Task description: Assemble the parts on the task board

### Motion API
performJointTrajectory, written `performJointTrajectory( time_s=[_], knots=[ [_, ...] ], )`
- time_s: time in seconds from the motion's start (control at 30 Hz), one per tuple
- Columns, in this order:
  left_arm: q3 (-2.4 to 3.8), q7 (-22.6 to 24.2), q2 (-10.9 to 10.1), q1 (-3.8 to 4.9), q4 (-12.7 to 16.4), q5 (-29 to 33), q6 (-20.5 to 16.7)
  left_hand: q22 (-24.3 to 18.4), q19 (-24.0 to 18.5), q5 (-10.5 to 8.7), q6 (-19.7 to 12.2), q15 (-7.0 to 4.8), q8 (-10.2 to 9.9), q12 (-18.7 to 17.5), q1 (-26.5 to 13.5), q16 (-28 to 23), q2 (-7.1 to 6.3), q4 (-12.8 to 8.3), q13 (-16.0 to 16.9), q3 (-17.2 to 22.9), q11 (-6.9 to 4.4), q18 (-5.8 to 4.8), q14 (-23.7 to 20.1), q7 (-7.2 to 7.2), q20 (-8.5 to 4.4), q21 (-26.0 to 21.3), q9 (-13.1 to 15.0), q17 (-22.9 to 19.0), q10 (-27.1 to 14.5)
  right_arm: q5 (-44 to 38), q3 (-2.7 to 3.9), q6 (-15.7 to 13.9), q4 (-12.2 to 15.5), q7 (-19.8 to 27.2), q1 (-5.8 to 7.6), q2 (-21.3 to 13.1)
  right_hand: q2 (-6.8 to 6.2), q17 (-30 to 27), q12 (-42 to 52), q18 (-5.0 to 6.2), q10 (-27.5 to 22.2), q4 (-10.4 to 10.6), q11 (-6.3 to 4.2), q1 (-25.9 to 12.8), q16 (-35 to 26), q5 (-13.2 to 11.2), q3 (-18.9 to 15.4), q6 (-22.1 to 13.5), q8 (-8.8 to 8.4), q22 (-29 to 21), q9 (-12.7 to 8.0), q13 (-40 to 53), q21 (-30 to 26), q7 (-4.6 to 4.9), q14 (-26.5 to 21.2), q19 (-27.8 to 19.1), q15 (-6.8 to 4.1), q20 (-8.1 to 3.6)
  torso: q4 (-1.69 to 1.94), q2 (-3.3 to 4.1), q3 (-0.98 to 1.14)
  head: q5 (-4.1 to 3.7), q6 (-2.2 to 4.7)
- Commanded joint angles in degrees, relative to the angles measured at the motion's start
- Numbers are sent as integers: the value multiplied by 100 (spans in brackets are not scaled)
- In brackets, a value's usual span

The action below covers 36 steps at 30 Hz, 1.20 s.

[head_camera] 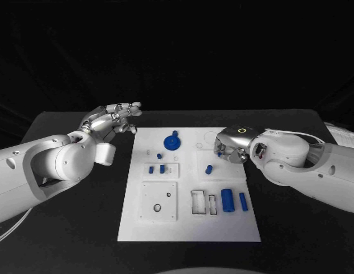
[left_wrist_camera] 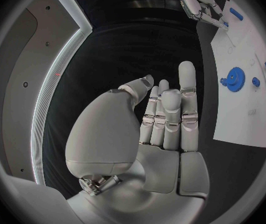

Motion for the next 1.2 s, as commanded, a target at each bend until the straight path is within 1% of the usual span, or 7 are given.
performJointTrajectory(
  time_s=[0.03,0.4,0.57,0.8,0.9,1.03,1.2],
  knots=[
    [4,55,3,3,0,25,9,-6,-3,28,-44,5,28,27,9,-1,47,-2,9,-36,2,57,-30,25,-16,-35,-9,-7,-59,-110,-12,-166,68,-83,-22,-21,44,543,20,37,46,-14,10,-2,23,-27,45,57,8,1,8,7,19,-2,398,10,-35,-12,3,-5,2,-10,11],
    [3,29,15,2,-26,25,43,-10,-1,32,-61,11,25,42,7,-5,47,-6,13,-48,11,55,-37,33,-13,-41,-10,-25,-85,-21,20,-329,238,-129,10,-162,33,536,18,38,55,-22,10,-42,19,-36,71,67,8,1,13,-2,20,-3,397,10,-35,-13,0,0,3,-13,24],
    [3,19,12,2,-34,25,55,-10,-1,32,-61,11,25,42,7,-5,47,-6,13,-48,11,55,-37,33,-13,-41,-10,-25,-85,11,46,-362,331,-142,32,-249,26,536,18,37,62,-27,9,-66,20,-39,87,73,8,8,16,-6,25,-5,397,12,-36,-14,-2,0,1,-2,-1],
    [3,6,4,2,-39,25,67,-14,-1,33,-74,15,23,52,3,-11,47,-9,16,-58,16,54,-45,38,-10,-45,-11,-43,-104,164,98,-434,676,-159,59,-446,22,541,19,37,69,-31,7,-83,24,-40,99,79,9,9,19,-10,26,-7,398,12,-36,-16,1,-3,-1,1,-1],
    [3,2,5,2,-44,25,72,-17,-2,34,-84,19,21,61,0,-15,46,-10,18,-67,20,53,-52,42,-7,-50,-12,-56,-120,225,120,-483,901,-157,64,-506,20,543,19,37,70,-32,7,-89,25,-39,102,80,9,17,20,-11,30,-7,398,15,-35,-18,-2,-6,0,27,8],
    [3,-5,28,1,-56,25,87,-19,-3,34,-92,22,19,66,-4,-16,44,-10,19,-73,23,53,-56,45,-5,-53,-12,-60,-131,278,140,-522,1278,-164,68,-496,16,549,18,37,70,-35,7,-95,30,-36,107,80,8,20,20,-13,33,-6,399,16,-35,-21,1,-7,0,117,-10],
    [2,-13,75,1,-85,25,110,-19,-3,34,-92,22,19,66,-4,-16,44,-10,19,-73,23,53,-56,45,-5,-53,-12,-60,-131,290,145,-500,1508,-134,59,-293,15,547,13,38,67,-45,8,-105,30,-28,130,76,3,19,21,-19,33,-4,399,16,-35,-27,5,-11,-6,246,-32]
  ],
)
